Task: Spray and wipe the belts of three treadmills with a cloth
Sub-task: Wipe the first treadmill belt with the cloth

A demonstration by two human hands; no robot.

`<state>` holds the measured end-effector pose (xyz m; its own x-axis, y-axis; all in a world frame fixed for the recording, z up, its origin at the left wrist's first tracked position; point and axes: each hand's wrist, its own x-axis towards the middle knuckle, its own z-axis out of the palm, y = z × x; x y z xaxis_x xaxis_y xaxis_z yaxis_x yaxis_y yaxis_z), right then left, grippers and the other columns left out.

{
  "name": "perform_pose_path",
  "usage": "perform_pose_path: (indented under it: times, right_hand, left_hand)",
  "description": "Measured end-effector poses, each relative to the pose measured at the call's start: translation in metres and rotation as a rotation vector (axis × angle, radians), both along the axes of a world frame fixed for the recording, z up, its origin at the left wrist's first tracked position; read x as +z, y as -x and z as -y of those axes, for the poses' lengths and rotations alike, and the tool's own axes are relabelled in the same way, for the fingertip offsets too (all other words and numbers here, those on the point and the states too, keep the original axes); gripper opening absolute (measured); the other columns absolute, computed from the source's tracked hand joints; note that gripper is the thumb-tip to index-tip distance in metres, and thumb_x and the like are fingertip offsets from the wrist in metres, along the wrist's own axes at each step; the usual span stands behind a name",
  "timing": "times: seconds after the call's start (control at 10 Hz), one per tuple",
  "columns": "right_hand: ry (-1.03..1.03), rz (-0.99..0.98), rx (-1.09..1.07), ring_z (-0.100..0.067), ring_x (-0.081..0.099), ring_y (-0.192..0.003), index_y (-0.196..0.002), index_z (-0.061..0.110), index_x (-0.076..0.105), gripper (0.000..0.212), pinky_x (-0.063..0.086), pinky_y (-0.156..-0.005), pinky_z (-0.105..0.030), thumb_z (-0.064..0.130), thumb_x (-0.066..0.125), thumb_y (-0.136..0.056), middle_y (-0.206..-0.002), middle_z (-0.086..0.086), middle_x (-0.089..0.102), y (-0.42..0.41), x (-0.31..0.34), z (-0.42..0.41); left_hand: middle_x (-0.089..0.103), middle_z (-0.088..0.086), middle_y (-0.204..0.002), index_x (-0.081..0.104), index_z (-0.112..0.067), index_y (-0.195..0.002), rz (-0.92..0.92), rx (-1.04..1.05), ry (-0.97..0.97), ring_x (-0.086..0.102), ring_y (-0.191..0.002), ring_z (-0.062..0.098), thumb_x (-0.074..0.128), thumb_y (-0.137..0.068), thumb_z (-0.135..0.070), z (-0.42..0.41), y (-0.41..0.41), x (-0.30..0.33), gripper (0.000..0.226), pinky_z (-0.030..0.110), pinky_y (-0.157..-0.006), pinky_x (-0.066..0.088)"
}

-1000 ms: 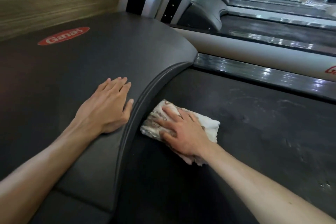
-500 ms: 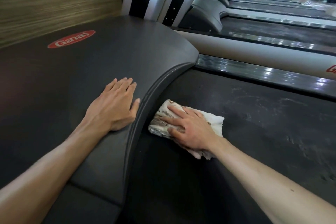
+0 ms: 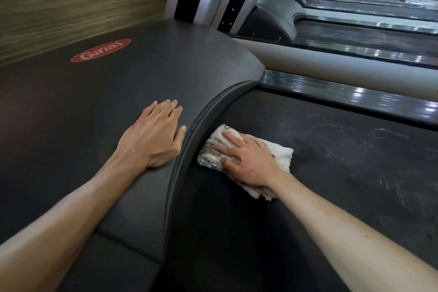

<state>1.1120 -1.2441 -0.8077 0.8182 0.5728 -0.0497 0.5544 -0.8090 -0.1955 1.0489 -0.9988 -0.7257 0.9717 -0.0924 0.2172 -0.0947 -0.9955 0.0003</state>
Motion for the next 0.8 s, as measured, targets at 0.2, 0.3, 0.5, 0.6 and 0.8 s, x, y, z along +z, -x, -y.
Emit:
perform_pose_path:
  times: [0.2, 0.3, 0.5, 0.6, 0.8]
  right_hand:
    - [-0.03, 0.008, -0.13, -0.031, 0.01, -0.157, -0.153, 0.054, 0.035, 0.047, 0.009, -0.124, -0.058, 0.057, 0.031, -0.106, -0.172, 0.012, 0.008, -0.012, -0.001, -0.034]
    - [-0.037, 0.015, 0.035, -0.027, 0.01, -0.157, -0.151, 0.055, 0.038, 0.054, 0.007, -0.126, -0.052, 0.064, 0.026, -0.099, -0.172, 0.015, 0.009, 0.008, -0.002, -0.021]
    - [0.021, -0.008, -0.059, -0.024, 0.011, -0.157, -0.152, 0.062, 0.026, 0.051, 0.01, -0.126, -0.048, 0.065, 0.022, -0.101, -0.172, 0.017, 0.006, -0.007, 0.002, 0.011]
    - [0.018, -0.003, -0.117, -0.029, 0.01, -0.157, -0.153, 0.059, 0.029, 0.048, 0.009, -0.126, -0.054, 0.059, 0.029, -0.105, -0.173, 0.012, 0.007, -0.006, 0.005, -0.012]
    - [-0.022, 0.02, 0.214, -0.023, 0.013, -0.157, -0.15, 0.06, 0.035, 0.064, 0.01, -0.126, -0.048, 0.071, 0.014, -0.09, -0.172, 0.017, 0.011, 0.046, -0.003, -0.001]
  left_hand:
    - [0.026, 0.009, -0.166, 0.029, -0.008, -0.158, -0.006, -0.004, -0.005, 0.016, -0.155, 0.019, 0.034, -0.104, -0.041, -0.001, -0.002, -0.001, 0.062, 0.035, -0.128, 0.007]
    - [0.026, 0.009, -0.166, 0.029, -0.009, -0.157, -0.004, -0.004, -0.001, 0.017, -0.155, 0.018, 0.034, -0.104, -0.041, -0.002, -0.003, -0.001, 0.063, 0.035, -0.128, 0.008]
    - [0.027, 0.009, -0.165, 0.031, -0.009, -0.157, -0.005, 0.0, 0.0, 0.017, -0.155, 0.018, 0.034, -0.104, -0.041, -0.003, -0.001, -0.001, 0.062, 0.035, -0.128, 0.008]
    - [0.028, 0.009, -0.165, 0.032, -0.008, -0.156, 0.001, -0.004, 0.001, 0.018, -0.155, 0.019, 0.035, -0.104, -0.039, -0.001, -0.001, -0.001, 0.061, 0.035, -0.127, 0.008]
    - [0.028, 0.01, -0.165, 0.032, -0.007, -0.156, -0.003, -0.004, 0.014, 0.018, -0.154, 0.019, 0.035, -0.105, -0.037, -0.001, 0.0, 0.001, 0.059, 0.034, -0.127, 0.007]
